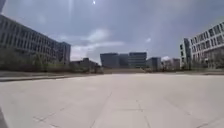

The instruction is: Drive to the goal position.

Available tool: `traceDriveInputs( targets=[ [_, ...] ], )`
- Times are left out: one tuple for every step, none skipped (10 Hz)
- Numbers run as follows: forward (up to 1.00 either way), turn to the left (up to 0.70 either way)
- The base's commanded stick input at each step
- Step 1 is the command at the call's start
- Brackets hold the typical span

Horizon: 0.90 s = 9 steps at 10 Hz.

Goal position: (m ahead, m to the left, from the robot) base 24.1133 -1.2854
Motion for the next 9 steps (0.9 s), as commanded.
traceDriveInputs(
  targets=[
    [1.00, 0.09],
    [1.00, 0.22],
    [1.00, 0.34],
    [1.00, 0.02],
    [1.00, 0.02],
    [1.00, 0.01],
    [1.00, 0.00],
    [1.00, 0.00],
    [1.00, 0.00]
  ],
)
